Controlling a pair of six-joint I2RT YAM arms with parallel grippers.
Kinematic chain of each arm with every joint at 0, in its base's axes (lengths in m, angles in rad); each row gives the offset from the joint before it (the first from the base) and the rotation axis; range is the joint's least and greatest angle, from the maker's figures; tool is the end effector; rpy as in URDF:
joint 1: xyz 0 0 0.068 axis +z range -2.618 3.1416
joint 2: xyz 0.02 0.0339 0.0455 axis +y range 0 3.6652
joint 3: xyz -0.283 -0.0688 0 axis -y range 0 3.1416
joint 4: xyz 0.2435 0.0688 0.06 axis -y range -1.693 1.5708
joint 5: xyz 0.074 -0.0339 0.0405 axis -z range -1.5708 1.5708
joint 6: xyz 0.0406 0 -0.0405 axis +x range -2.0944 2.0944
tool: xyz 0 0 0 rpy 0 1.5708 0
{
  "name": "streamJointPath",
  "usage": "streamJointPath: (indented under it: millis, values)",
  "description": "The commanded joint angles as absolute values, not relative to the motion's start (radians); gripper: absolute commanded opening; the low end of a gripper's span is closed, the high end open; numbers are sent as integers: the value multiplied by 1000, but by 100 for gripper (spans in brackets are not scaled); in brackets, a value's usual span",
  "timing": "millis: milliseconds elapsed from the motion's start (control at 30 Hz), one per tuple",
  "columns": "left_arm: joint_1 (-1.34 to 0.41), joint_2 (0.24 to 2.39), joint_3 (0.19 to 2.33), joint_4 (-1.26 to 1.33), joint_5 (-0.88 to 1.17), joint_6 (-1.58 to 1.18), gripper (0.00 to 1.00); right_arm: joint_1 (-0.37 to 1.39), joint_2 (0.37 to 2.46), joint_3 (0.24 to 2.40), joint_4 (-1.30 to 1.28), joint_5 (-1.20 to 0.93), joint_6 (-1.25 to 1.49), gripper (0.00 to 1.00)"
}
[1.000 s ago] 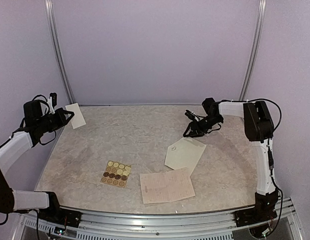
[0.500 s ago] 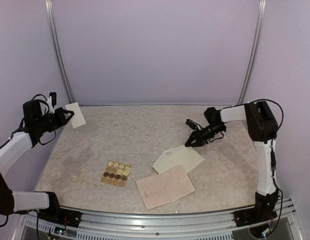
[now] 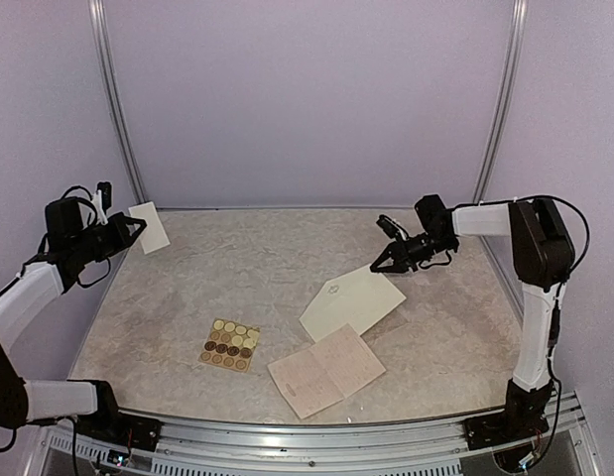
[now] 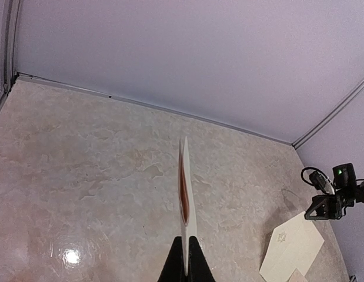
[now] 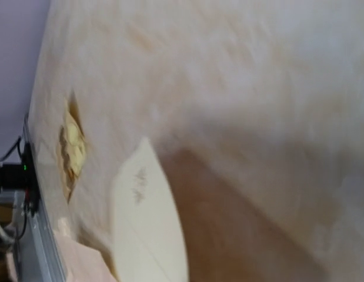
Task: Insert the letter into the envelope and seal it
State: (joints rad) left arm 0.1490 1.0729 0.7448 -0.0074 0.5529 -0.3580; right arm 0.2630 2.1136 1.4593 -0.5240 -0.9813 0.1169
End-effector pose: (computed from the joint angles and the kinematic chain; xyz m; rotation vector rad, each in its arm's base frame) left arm 0.2377 0.0141 0.3047 -0.1042 1.9064 -0.6668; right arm 0.4092 0.1451 0.1660 -0.4625 2.5581 1.4532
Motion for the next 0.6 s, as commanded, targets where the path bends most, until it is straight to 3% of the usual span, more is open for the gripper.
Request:
streamJointPath:
  millis: [0,167,567]
  values:
    - [144,1054,752,3,546,-345,0,242,1962,1507,-582,-831,137,0]
    - [143,1047,750,3,550,-348,0,242,1818,1568,-687,-622,144,0]
    - [113,1042,744,4,550,-350,0,392,1614,1737,-930,199,148,0]
